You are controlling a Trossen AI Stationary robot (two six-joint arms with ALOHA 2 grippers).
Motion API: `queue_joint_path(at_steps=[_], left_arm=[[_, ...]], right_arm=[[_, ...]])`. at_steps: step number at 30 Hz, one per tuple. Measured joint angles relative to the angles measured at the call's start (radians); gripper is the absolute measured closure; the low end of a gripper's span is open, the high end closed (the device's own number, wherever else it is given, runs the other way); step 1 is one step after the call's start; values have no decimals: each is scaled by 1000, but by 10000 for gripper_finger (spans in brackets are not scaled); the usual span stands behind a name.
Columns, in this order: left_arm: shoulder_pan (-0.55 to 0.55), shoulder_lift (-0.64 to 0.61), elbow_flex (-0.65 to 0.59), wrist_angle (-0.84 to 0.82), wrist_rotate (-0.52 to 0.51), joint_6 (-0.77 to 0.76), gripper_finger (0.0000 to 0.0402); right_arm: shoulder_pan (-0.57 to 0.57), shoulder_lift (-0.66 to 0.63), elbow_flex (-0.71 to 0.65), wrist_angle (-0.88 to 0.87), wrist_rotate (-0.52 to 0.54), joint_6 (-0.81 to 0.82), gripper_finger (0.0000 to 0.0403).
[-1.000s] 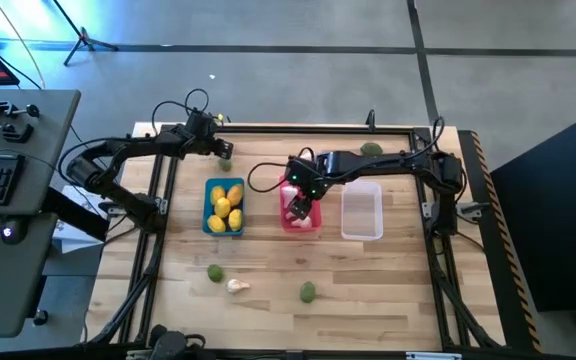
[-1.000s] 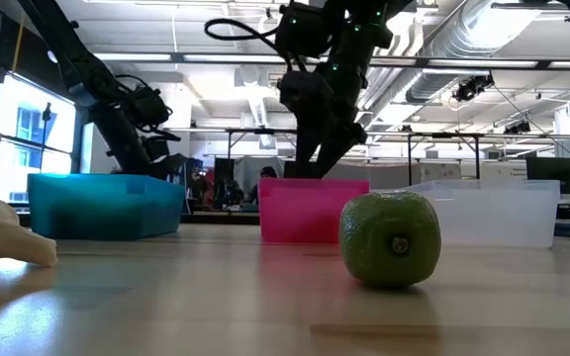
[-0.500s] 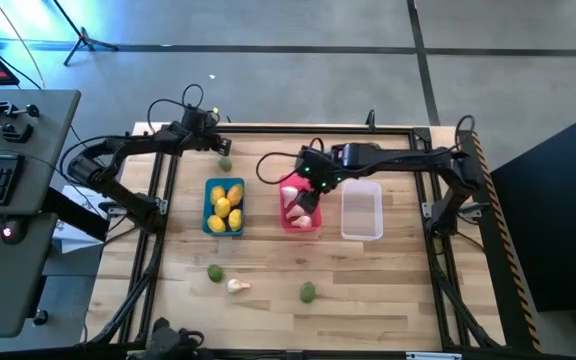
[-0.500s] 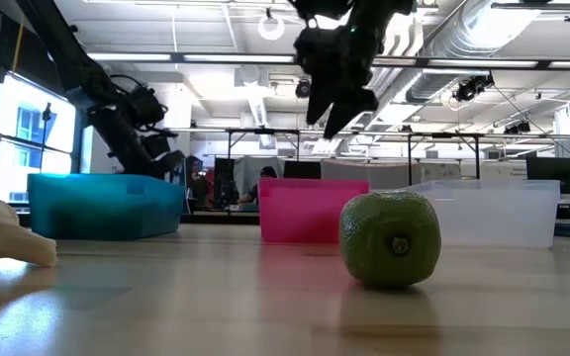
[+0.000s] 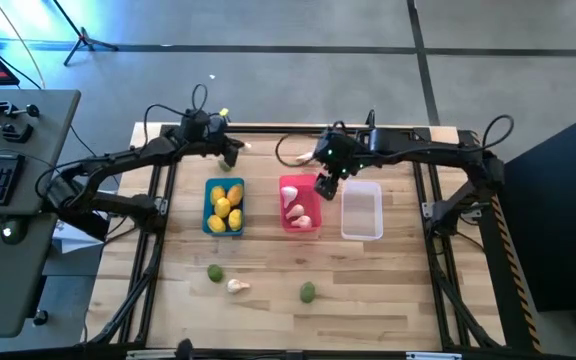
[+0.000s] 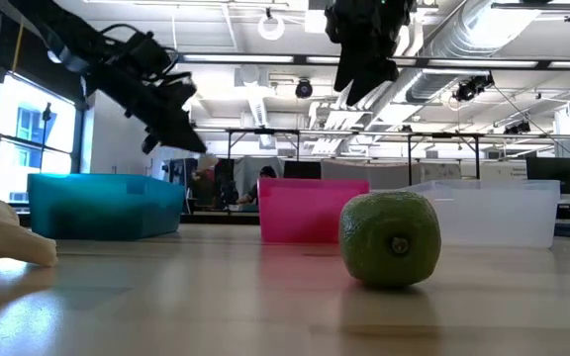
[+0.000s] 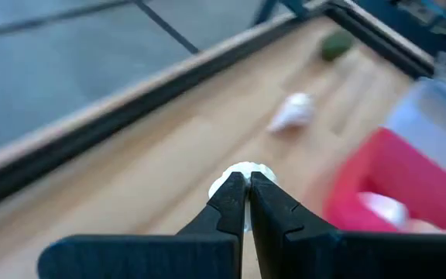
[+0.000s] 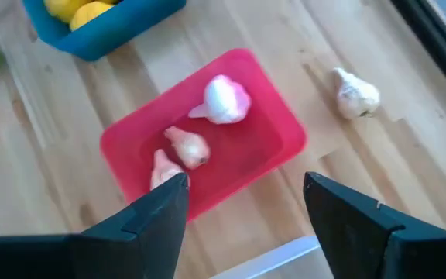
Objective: Sort produce into baskets
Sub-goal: Put the top left white garlic into the red bin
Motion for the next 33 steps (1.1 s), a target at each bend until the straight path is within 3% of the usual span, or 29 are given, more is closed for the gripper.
queue_joint_path(at_steps=[5, 13, 21, 29, 33], left_arm=[[-154, 4, 63, -2, -4, -26, 401], [-310, 63, 178, 1, -50, -19, 401], [-409, 146, 216, 10, -77, -10, 401], [-461, 172, 217, 8, -77, -10, 401], [-485, 172, 231, -9, -77, -7, 401]], right_arm=[[-78, -2, 0, 11, -21, -98, 215], [-178, -2, 0, 150, -34, -231, 389], [-245, -1, -7, 268, -85, -266, 396], [-242, -7, -330, 744, -109, -115, 402], [-218, -20, -448, 831, -106, -28, 402]])
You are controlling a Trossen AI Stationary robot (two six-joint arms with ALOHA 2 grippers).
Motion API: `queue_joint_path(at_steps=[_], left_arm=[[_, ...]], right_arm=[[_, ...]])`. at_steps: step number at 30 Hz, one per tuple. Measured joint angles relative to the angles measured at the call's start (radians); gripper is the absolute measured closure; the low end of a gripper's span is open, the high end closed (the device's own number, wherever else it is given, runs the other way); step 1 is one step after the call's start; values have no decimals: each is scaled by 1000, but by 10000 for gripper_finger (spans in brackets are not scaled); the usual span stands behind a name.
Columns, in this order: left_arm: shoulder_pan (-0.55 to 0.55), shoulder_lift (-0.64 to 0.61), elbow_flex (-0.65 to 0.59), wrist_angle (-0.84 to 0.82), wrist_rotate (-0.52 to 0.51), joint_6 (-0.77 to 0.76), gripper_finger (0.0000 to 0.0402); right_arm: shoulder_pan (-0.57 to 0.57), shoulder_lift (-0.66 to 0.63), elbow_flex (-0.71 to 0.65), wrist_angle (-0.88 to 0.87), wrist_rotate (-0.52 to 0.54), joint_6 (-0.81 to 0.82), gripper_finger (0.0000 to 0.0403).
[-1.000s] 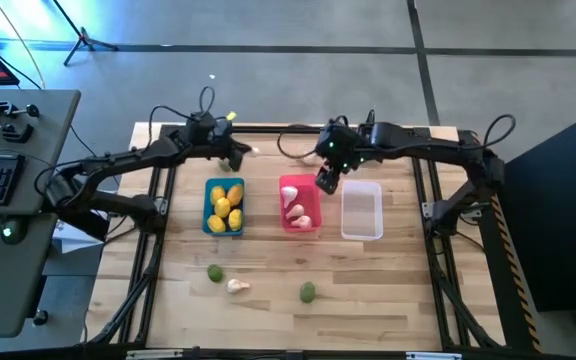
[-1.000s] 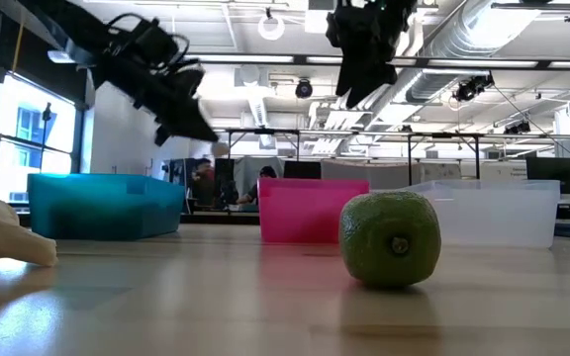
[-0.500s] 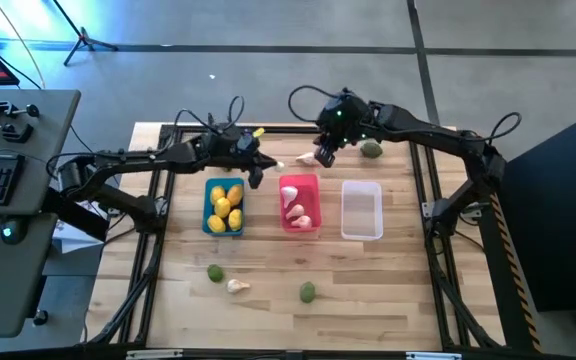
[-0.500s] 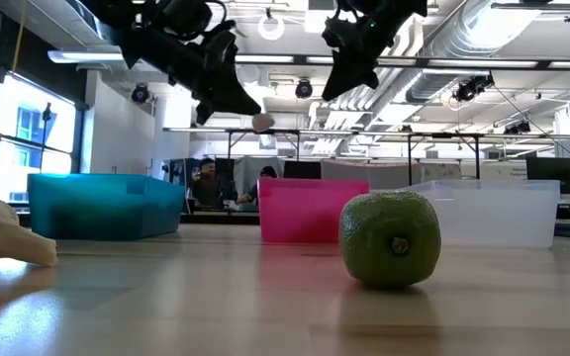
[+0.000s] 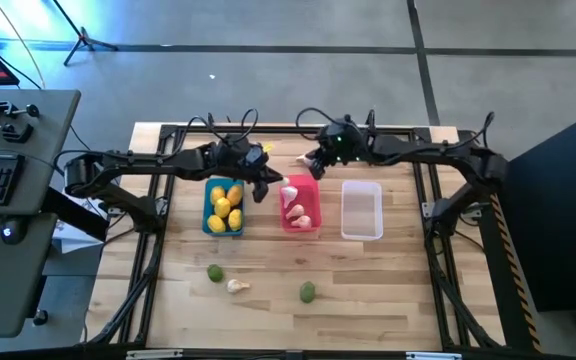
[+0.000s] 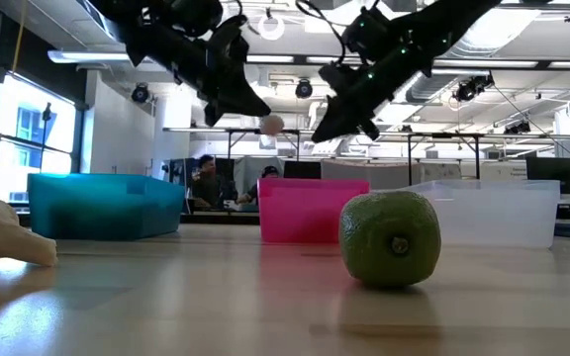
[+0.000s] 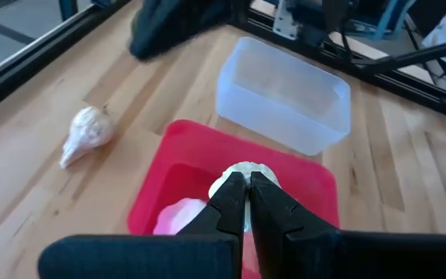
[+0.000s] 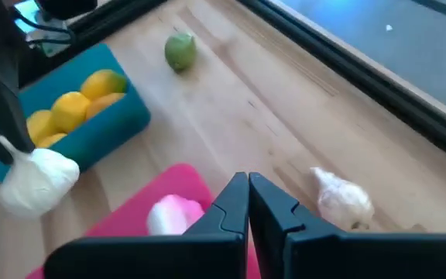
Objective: Sort produce into baskets
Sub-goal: Put the top left white garlic into the red bin
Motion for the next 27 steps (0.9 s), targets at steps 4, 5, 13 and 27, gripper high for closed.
queue_joint_path(at_steps=[4, 5, 13, 27], left_arm=[[-27, 37, 50, -19, 1, 22, 401], [-32, 52, 65, -20, 1, 23, 401], [-58, 219, 192, -34, 0, 23, 401], [-63, 361, 258, -91, -4, 24, 401]], right_arm=[[21, -70, -65, 13, 60, 18, 402], [22, -91, -80, 13, 83, 17, 403], [-4, -297, -178, 8, 149, 44, 403], [-1, -366, -184, -15, 199, 67, 403]])
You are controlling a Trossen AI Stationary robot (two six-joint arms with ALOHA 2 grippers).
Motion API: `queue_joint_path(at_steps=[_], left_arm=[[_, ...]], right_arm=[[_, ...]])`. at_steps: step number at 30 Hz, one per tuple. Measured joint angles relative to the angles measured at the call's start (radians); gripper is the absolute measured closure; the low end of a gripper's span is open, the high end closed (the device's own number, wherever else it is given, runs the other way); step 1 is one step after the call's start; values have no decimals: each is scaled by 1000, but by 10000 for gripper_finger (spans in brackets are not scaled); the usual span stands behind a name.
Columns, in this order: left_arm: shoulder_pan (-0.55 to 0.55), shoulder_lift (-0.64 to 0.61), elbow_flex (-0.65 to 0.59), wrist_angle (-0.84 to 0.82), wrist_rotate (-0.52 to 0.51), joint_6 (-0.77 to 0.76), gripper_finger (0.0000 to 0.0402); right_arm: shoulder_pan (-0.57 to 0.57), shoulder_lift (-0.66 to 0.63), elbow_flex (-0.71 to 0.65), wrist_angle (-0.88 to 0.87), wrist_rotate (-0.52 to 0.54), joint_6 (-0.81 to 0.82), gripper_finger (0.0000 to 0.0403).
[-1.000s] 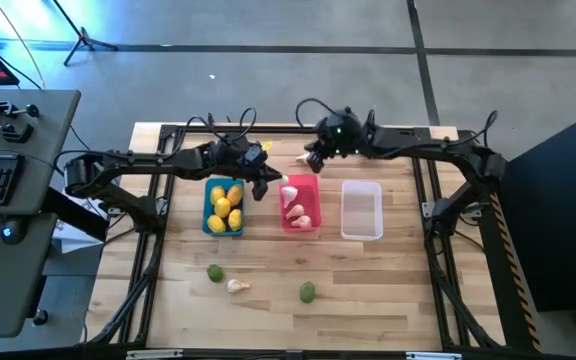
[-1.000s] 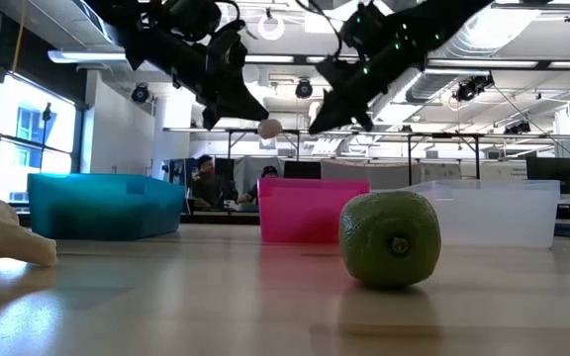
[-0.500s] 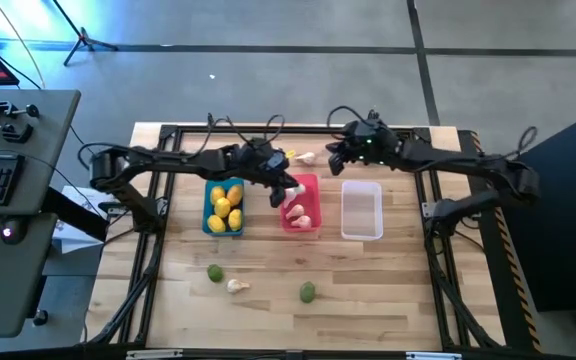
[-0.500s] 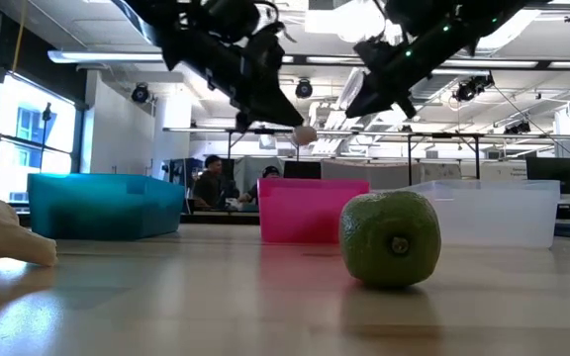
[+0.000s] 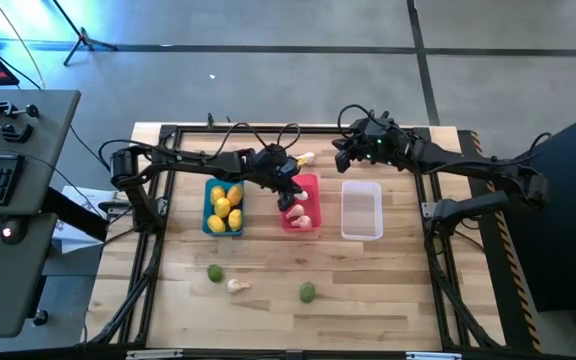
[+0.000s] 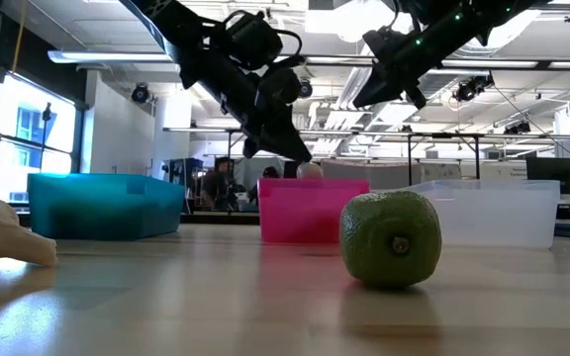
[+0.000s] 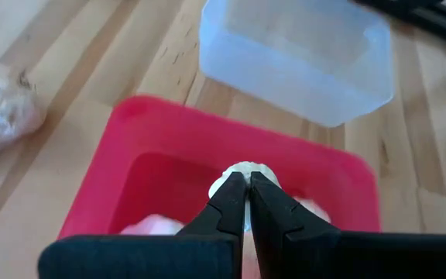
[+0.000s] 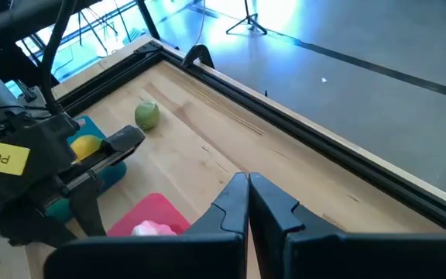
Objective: Sort produce into baskets
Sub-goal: Put the top left white garlic into the red bin, then put the top white garlic into the red bin
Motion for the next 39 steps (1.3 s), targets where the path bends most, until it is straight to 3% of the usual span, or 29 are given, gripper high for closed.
queue_joint_path(at_steps=[8, 23, 26, 31, 39], left_arm=[[0, 10, 0, -4, -10, 1, 391], [2, -7, 0, -21, -11, 31, 286], [4, -43, 0, -60, -74, 84, 303], [40, -111, -54, 20, -109, 117, 389], [98, -313, -262, 233, -92, 75, 400]], right_arm=[[0, 0, 0, -2, 0, -1, 403], [0, 0, 0, -40, 20, -1, 403], [0, 0, 0, -51, 20, -1, 403], [0, 1, 0, -80, 20, -1, 403], [0, 1, 0, -110, 21, 0, 403]])
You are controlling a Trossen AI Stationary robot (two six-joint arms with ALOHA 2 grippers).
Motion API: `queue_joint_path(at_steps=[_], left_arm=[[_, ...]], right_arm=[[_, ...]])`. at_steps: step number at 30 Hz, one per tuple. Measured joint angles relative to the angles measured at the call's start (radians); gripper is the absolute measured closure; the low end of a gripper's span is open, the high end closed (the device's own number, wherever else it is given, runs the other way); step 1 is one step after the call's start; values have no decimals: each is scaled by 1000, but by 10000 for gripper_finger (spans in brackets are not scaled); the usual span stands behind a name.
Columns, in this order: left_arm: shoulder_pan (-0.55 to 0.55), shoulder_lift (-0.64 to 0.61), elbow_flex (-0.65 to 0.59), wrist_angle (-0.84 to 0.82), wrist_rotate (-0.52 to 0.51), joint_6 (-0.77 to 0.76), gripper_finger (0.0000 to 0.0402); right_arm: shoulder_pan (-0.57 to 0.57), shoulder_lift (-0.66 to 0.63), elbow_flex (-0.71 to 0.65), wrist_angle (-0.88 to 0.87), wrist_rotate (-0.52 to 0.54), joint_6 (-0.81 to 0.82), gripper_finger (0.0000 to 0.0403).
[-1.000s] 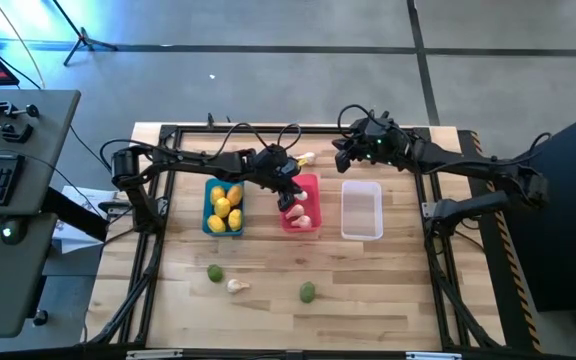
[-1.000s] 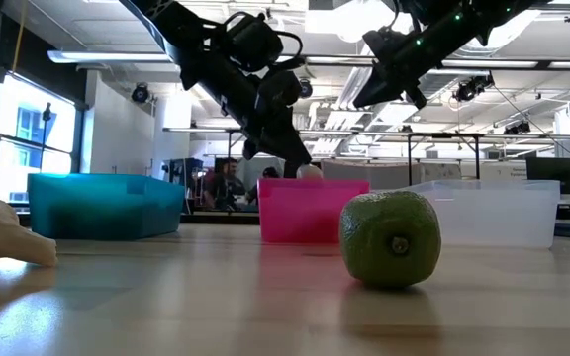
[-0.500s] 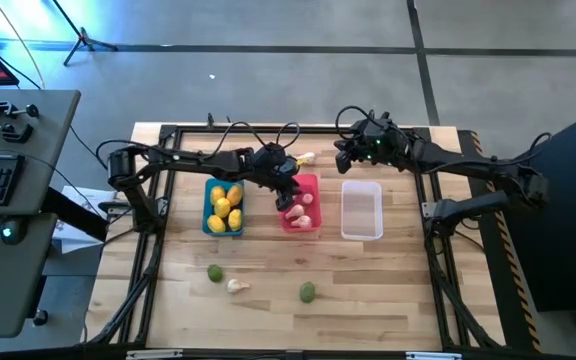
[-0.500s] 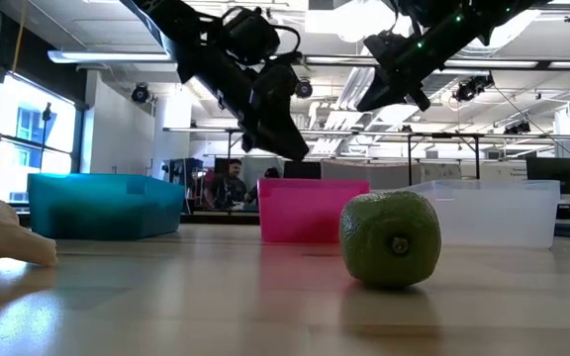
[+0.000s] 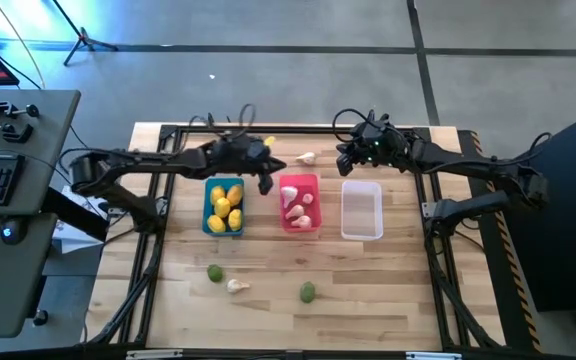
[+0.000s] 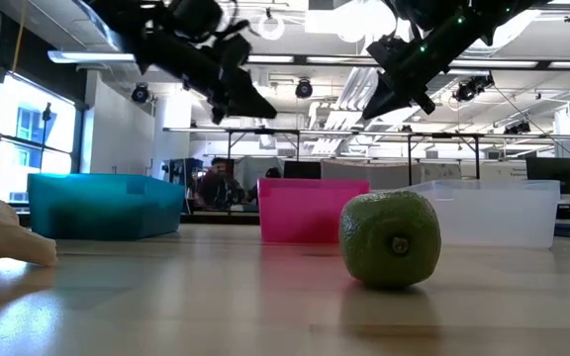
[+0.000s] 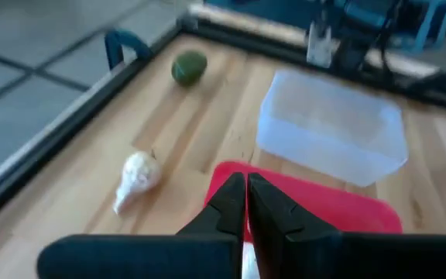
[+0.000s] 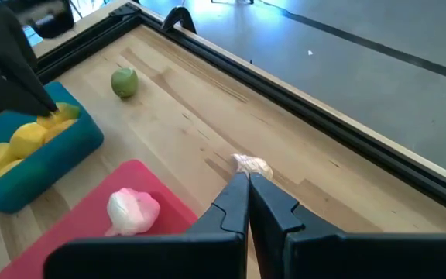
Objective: Sort produce into baskets
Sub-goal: Put the top white garlic into the red bin
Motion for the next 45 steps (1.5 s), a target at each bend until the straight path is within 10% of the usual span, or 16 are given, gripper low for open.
queue_joint_path(at_steps=[23, 45], left_arm=[[87, -328, -393, 139, -31, -199, 401], [131, -449, -411, 97, 7, -264, 401]], right_arm=[[85, 285, 82, 195, 48, 78, 403], [79, 319, 189, 160, 54, 43, 402]])
